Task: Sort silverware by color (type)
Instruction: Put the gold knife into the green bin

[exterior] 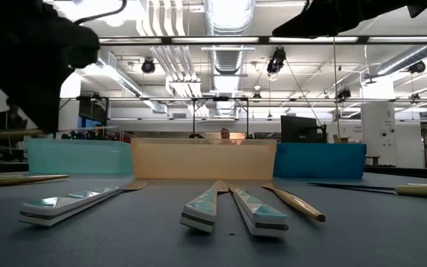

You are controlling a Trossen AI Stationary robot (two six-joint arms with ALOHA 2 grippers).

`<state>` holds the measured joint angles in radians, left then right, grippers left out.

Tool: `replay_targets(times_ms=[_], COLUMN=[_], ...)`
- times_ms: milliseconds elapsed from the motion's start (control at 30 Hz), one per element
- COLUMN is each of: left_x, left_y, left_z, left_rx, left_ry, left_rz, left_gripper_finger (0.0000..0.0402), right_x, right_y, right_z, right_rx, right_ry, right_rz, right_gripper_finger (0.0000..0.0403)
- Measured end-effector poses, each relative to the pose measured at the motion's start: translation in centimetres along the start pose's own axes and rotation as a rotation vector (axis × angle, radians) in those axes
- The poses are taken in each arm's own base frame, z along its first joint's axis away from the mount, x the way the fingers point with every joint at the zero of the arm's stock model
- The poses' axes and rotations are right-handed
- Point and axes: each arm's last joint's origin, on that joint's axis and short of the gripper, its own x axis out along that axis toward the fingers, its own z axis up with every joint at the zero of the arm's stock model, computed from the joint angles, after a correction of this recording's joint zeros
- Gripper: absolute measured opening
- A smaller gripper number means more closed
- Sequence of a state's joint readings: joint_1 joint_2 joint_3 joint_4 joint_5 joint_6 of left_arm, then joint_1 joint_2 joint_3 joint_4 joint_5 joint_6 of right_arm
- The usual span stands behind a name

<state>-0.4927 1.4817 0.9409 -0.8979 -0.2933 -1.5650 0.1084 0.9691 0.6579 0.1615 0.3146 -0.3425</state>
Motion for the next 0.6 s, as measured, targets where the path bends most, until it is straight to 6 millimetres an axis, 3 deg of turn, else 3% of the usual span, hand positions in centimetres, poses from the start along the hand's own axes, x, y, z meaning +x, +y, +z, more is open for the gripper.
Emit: replay_targets(times_ms=[333,600], left_x=[-2.4,-3.1], left_y=[1.1,2.1], left_z=[2.1,5.1], left_rx=[-0.011,0.035], left_ry=[-0.124,-0.192], left_rz=[-0.088,-0.086], left_gripper_finger=[0.0,0.0], right_x=[0.0,0.0], right_y=[0.0,0.0], right_z=[0.0,0.0], right_rx=[-0.001,0.002], right_ry=[0.0,0.0], right_rz=[-0.001,0.0], right_gripper_finger=[0.0107,0.0107])
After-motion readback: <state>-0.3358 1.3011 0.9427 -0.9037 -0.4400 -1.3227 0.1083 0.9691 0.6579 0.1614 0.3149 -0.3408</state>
